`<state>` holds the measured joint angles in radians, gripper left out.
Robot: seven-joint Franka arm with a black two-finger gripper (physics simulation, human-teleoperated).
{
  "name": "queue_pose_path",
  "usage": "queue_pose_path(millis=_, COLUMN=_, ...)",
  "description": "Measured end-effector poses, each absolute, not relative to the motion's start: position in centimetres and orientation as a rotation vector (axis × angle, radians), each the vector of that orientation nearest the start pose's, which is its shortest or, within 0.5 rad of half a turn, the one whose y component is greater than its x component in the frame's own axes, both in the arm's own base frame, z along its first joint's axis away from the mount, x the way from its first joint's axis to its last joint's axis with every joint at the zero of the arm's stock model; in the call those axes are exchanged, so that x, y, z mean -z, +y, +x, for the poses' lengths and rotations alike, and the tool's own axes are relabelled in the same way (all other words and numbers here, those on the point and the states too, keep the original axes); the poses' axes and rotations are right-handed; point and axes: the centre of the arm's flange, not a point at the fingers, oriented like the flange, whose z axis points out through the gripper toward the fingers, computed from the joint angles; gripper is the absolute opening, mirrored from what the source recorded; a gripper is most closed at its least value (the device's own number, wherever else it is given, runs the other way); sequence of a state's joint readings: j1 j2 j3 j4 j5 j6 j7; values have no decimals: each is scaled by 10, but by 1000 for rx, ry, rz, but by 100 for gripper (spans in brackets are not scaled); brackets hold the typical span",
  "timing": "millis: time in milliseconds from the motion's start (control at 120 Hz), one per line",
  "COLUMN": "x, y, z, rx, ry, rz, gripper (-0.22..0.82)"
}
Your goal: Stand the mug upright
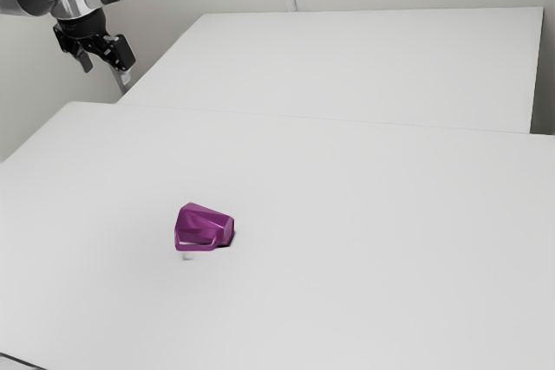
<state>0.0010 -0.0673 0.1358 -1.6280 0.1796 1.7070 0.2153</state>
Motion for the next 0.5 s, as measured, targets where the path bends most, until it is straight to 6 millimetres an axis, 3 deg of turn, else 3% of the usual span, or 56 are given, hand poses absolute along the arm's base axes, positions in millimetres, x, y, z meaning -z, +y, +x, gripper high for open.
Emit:
queue_pose_path(millis=400, x=-638, y=91, z=540, rx=157, ry=104, rz=-2973, gripper=60)
queue_pose_path(millis=500, x=-609, y=93, z=538, rx=106, ry=56, rz=-3090, gripper=60)
